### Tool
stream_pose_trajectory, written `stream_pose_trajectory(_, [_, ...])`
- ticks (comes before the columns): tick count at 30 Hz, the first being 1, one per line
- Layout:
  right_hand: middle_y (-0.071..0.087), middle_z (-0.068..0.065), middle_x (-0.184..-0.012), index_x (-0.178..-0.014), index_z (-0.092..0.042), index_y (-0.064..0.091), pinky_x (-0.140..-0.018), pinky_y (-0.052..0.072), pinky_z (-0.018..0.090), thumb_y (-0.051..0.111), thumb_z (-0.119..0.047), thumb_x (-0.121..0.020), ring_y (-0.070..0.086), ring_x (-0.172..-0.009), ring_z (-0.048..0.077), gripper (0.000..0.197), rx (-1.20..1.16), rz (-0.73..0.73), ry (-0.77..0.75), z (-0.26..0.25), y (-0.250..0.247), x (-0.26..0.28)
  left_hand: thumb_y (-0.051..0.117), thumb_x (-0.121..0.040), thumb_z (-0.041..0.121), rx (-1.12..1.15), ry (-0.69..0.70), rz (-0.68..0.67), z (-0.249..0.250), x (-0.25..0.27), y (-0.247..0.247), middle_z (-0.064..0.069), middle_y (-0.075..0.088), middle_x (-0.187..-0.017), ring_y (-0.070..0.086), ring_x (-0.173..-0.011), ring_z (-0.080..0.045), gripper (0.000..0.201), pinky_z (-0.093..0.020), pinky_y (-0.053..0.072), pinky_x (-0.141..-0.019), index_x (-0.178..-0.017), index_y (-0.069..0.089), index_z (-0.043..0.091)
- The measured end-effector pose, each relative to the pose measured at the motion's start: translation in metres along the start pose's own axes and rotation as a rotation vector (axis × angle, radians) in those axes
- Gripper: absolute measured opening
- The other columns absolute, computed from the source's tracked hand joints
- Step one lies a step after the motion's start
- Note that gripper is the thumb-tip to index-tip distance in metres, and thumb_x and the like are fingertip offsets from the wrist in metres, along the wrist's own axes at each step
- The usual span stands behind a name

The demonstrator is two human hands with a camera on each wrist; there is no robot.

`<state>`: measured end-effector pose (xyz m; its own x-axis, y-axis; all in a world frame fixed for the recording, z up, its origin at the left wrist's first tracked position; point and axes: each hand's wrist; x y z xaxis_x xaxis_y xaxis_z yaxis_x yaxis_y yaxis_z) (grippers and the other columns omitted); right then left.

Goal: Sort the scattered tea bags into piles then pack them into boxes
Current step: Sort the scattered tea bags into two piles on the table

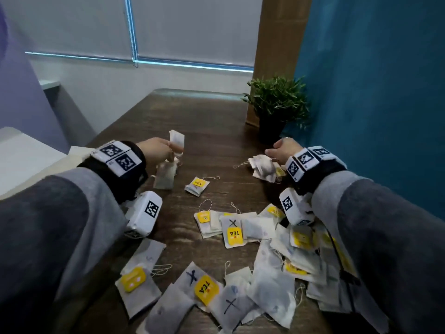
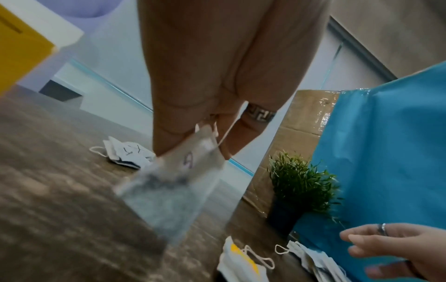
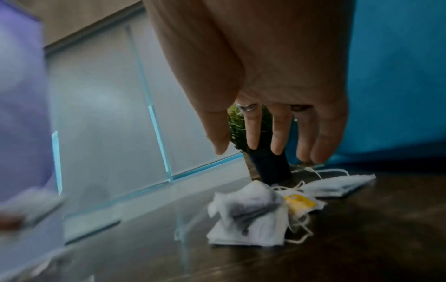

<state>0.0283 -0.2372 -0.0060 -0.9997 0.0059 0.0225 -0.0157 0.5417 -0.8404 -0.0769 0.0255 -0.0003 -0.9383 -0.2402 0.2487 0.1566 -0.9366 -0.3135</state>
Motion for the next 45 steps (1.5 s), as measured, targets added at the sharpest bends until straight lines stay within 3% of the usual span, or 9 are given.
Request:
stream_pose_trajectory(3, [0.061,0.005,-0.114,-0.119,-0.012,0.058,-0.089,0.045,0.029,0.062,-0.038,-0.086,0.057,-0.107,0.018,0.042,0.022,-0.093,-0.221,-0.024,0.010,0.008,0.033,-0.091,-0.009,0.164,0.034,-0.031,0.010,0.001,0.005,-0.009,0.053,-0.081,0.060,-0.075,-0.021,0.041,-0.029,0.047,-0.070,-0.121,0.055,0.008])
stream_pose_trajectory(9, [0.061,-0.002,-0.082,-0.091,-0.019,0.059,-0.063,0.048,0.025,0.057,-0.034,-0.090,0.059,-0.069,0.009,0.015,-0.567,-0.815,-0.286,-0.069,0.039,0.046,0.041,-0.095,0.027,0.652,0.068,-0.250,0.025,0.012,0.020,-0.012,0.049,-0.103,0.054,-0.097,-0.030,0.026,-0.036,0.050,-0.082,-0.110,0.052,0.008])
stream_pose_trajectory(14, [0.062,0.005,-0.065,-0.079,-0.012,0.053,-0.054,0.048,0.027,0.052,-0.009,-0.093,0.057,-0.055,0.015,0.014,-0.717,-0.768,-0.285,-0.083,0.044,0.063,0.033,-0.094,0.054,0.422,0.138,-0.192,0.030,0.018,0.021,-0.009,0.055,-0.110,0.057,-0.092,-0.022,0.053,-0.028,0.053,-0.064,-0.117,0.054,0.011])
stream_pose_trajectory(18, [0.054,-0.001,-0.056,-0.079,-0.014,0.050,-0.046,0.045,0.022,0.054,-0.010,-0.092,0.047,-0.045,0.008,0.015,-0.757,-0.582,-0.293,-0.082,0.025,0.060,0.024,-0.088,0.069,-0.218,0.254,-0.045,0.025,0.022,0.010,-0.006,0.059,-0.126,0.057,-0.102,-0.023,0.062,-0.035,0.043,-0.082,-0.111,0.063,0.026])
stream_pose_trajectory(24, [0.051,0.003,-0.065,-0.083,-0.014,0.050,-0.048,0.040,0.024,0.057,-0.012,-0.090,0.047,-0.046,0.012,0.011,-0.700,-0.380,-0.251,-0.084,0.017,0.059,0.063,-0.086,0.035,-0.561,0.460,-0.012,0.015,0.031,-0.004,0.009,0.071,-0.101,0.063,-0.095,-0.005,0.021,-0.027,0.048,-0.092,-0.098,0.075,0.021])
stream_pose_trajectory(28, [0.049,0.005,-0.066,-0.078,-0.014,0.047,-0.051,0.037,0.027,0.055,-0.009,-0.090,0.044,-0.051,0.014,0.015,-0.725,-0.372,-0.244,-0.085,0.020,0.066,0.075,-0.076,0.014,-0.442,0.584,0.114,0.009,0.034,-0.002,0.019,0.067,-0.069,0.060,-0.061,0.011,0.008,-0.002,0.045,-0.066,-0.081,0.075,0.019])
stream_pose_trajectory(31, [0.050,0.004,-0.067,-0.076,-0.016,0.047,-0.049,0.039,0.025,0.055,-0.010,-0.089,0.046,-0.053,0.013,0.017,-0.719,-0.348,-0.234,-0.084,0.022,0.064,0.073,-0.076,0.003,-0.359,0.618,0.141,0.005,0.035,-0.003,0.013,0.066,-0.061,0.060,-0.054,0.001,0.020,-0.012,0.050,-0.059,-0.074,0.063,0.021])
stream_pose_trajectory(38, [0.052,0.005,-0.078,-0.067,-0.017,0.047,-0.050,0.048,0.028,0.058,-0.014,-0.088,0.052,-0.063,0.016,0.024,-0.649,-0.404,-0.180,-0.085,0.033,0.049,0.068,-0.076,-0.005,-0.244,0.296,0.207,-0.009,0.020,-0.017,-0.012,0.061,-0.081,0.060,-0.056,-0.025,0.072,-0.034,0.053,-0.054,-0.130,0.034,0.030])
stream_pose_trajectory(45, [0.060,-0.003,-0.086,-0.089,-0.022,0.060,-0.063,0.041,0.024,0.066,-0.037,-0.082,0.054,-0.081,0.014,0.018,0.470,-0.559,-0.500,-0.092,0.065,0.053,0.043,-0.086,-0.010,-0.089,0.028,0.219,-0.011,0.004,-0.024,-0.010,0.054,-0.072,0.046,-0.024,-0.006,0.034,-0.021,0.036,-0.049,-0.107,0.052,0.015])
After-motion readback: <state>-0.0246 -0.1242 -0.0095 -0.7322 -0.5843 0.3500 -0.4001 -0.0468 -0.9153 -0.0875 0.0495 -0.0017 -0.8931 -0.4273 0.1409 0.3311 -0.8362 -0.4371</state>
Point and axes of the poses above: each hand's wrist, its own x-axis away from the middle knuckle, its own y-axis out of the palm, z = x × y
